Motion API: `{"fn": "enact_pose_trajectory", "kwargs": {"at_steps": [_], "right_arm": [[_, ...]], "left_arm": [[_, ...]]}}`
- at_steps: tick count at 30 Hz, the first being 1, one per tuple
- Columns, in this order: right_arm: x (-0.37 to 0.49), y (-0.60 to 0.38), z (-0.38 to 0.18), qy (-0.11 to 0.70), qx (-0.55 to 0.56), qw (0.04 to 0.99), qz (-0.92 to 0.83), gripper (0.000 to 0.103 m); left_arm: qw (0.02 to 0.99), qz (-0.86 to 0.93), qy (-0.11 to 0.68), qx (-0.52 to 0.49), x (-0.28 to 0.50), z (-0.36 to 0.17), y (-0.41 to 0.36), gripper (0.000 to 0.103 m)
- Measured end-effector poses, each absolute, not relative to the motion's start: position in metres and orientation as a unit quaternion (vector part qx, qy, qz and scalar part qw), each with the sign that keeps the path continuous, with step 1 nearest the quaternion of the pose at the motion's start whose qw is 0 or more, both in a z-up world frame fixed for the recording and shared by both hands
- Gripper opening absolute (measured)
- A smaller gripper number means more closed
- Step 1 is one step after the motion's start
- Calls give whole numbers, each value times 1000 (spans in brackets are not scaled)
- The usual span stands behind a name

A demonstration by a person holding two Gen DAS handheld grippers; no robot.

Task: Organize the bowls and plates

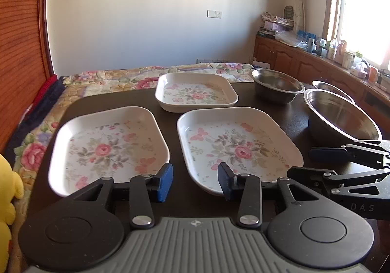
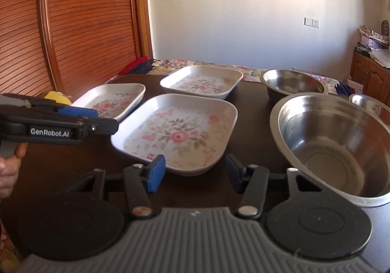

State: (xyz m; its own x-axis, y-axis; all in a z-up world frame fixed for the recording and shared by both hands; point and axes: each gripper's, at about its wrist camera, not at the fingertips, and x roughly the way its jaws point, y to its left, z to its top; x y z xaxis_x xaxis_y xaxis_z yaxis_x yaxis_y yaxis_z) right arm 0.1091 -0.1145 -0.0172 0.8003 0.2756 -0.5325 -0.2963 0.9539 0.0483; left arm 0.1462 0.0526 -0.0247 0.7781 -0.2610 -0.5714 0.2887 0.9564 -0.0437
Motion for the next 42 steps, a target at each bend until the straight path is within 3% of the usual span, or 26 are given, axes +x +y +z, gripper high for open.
{"fn": "enact_pose_trajectory", "kwargs": {"at_steps": [8,20,31,42], "right_arm": [[117,-116,-16,281,-7,949,142,50],[129,-118,-20,302,30,944,132,48],[137,-120,-26,312,46,941,121,32],[123,-126,-24,304,46,940,147,30]], "left_arm": [[937,-159,310,16,153,-31,49,35],[932,-155,327,15,163,-40,47,32],[933,-148,326,16,163,-43,46,25],[939,-147,312,4,128,-34,51,25]]}}
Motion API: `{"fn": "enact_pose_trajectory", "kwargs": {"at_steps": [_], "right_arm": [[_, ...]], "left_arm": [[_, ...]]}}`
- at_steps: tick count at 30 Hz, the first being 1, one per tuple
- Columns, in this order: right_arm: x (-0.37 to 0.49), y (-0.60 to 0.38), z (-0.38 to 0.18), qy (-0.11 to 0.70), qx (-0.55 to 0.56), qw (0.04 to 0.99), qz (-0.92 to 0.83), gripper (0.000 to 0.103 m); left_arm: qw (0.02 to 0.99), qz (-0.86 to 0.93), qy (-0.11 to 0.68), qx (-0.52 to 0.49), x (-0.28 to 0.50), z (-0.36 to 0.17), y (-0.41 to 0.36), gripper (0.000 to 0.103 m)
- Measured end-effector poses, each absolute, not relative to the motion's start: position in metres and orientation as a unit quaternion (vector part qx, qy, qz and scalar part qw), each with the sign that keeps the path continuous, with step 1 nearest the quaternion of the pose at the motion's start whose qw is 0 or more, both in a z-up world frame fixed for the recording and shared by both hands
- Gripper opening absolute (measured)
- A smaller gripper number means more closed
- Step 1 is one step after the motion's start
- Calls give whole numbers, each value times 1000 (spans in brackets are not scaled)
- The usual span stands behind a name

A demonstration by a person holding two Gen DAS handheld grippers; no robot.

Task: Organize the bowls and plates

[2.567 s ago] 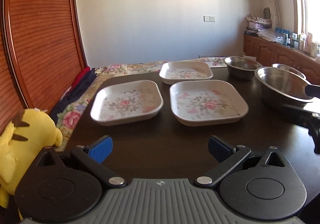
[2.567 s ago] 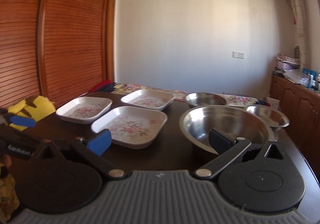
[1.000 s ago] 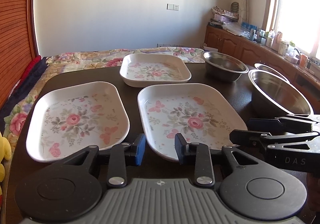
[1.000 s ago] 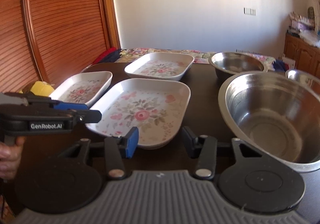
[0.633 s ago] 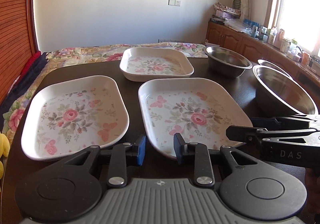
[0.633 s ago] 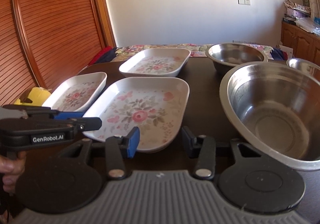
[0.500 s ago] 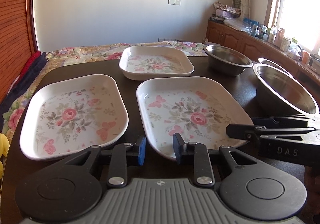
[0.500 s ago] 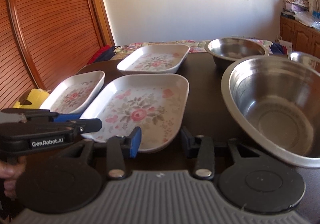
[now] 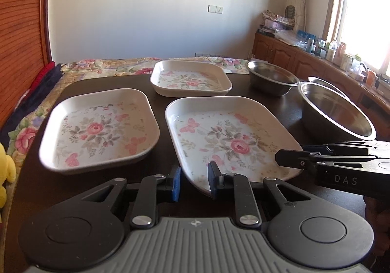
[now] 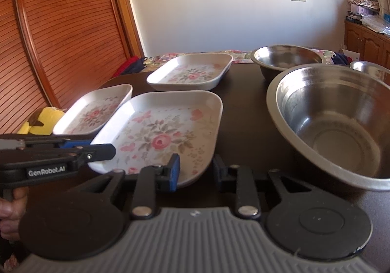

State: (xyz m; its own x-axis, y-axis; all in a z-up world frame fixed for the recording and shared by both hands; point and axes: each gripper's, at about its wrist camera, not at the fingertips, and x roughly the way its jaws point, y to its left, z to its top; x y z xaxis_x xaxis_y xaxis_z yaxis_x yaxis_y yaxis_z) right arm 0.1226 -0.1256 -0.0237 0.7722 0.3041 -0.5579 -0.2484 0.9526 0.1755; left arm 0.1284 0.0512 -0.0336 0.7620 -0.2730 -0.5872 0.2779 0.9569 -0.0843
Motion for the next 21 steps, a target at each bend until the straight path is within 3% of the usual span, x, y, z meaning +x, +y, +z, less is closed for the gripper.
{"fn": "enact_pose_trajectory", "kwargs": {"at_steps": [21], "right_arm": [[56,-126,-17,288,41,938,190,30]], "left_arm": [[943,-128,307,-2,42,-33,58,25]]}}
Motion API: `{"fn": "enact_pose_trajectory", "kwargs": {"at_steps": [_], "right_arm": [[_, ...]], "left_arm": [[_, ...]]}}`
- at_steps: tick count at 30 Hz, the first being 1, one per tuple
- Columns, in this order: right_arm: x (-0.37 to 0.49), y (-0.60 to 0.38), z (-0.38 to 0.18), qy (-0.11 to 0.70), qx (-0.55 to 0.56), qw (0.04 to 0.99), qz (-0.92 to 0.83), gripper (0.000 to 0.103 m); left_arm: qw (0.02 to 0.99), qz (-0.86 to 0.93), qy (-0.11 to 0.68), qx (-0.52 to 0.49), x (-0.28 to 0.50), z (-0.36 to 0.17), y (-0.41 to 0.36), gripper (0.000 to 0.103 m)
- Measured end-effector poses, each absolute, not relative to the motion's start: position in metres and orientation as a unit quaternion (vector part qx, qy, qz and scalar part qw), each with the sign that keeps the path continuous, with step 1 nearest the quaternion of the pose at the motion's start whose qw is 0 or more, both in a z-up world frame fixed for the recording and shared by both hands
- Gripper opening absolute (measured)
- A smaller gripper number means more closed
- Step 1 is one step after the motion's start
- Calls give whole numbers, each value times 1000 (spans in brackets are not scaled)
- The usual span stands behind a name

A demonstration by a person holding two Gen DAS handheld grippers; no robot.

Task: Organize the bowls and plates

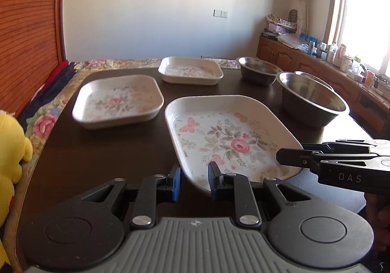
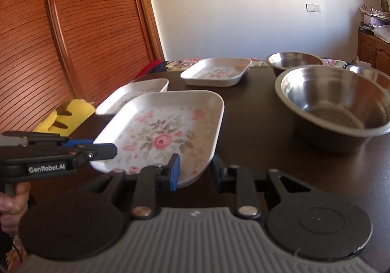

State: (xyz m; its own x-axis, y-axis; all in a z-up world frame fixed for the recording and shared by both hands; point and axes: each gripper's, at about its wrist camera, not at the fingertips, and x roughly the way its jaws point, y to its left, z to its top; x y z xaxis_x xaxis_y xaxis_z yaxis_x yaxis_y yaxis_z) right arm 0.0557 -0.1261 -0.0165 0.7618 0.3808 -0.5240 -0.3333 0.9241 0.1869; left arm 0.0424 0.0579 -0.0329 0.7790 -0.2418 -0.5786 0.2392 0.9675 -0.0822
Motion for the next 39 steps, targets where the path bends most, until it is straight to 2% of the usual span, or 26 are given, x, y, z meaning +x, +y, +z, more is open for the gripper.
{"fn": "enact_pose_trajectory", "kwargs": {"at_steps": [33,39], "right_arm": [[40,-119,-26,297,41,931,209,31],[40,-120,-25,294,38,932,206,31]], "left_arm": [[941,-110,321,-14,32,-49,71,25],[941,-101,322,-17,34,-48,74,27]]}}
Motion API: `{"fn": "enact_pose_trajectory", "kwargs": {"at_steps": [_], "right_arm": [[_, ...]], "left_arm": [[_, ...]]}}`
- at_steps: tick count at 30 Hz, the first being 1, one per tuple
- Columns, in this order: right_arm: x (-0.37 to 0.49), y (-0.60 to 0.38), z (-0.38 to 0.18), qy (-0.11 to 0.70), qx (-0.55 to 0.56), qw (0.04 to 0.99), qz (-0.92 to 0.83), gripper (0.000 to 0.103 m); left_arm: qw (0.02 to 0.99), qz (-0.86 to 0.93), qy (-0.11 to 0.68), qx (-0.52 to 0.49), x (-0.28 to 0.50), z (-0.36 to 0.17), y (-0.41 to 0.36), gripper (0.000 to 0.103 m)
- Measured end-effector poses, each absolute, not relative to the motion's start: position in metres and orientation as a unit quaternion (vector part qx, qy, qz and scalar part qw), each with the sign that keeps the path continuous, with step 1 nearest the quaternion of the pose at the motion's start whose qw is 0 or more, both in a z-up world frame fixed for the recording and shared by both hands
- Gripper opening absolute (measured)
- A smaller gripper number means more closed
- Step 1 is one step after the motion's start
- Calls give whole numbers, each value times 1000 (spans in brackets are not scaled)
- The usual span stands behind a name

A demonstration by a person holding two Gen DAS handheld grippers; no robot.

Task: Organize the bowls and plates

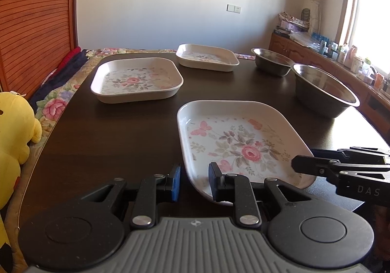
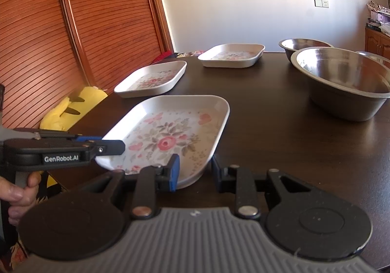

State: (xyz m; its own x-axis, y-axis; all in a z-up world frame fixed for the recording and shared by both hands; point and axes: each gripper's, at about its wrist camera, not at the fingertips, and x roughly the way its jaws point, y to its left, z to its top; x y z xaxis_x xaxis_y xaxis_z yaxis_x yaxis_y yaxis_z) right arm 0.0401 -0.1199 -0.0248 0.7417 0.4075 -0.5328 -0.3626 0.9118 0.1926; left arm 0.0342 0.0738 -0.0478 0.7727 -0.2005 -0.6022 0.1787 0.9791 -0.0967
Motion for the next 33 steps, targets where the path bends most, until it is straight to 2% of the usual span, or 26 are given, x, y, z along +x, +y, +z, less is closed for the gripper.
{"fn": "enact_pose_trajectory", "kwargs": {"at_steps": [8,17,23,26,31,33], "right_arm": [[43,-127,-14,277,36,939,198,32],[52,-133,11,244,25,948,203,36],[66,-129,26,229,5,950,214,46],[76,-124,31,228,0,948,223,54],[94,-113,41,223,-14,945,239,75],[102,-107,44,222,-19,943,247,77]], "left_arm": [[948,-92,305,-19,34,-35,82,40],[955,-87,283,-8,44,-17,88,46],[960,-79,267,-3,61,-5,98,58],[962,-76,263,2,71,-1,103,69],[962,-70,263,9,90,0,115,78],[962,-67,263,11,99,-1,122,79]]}}
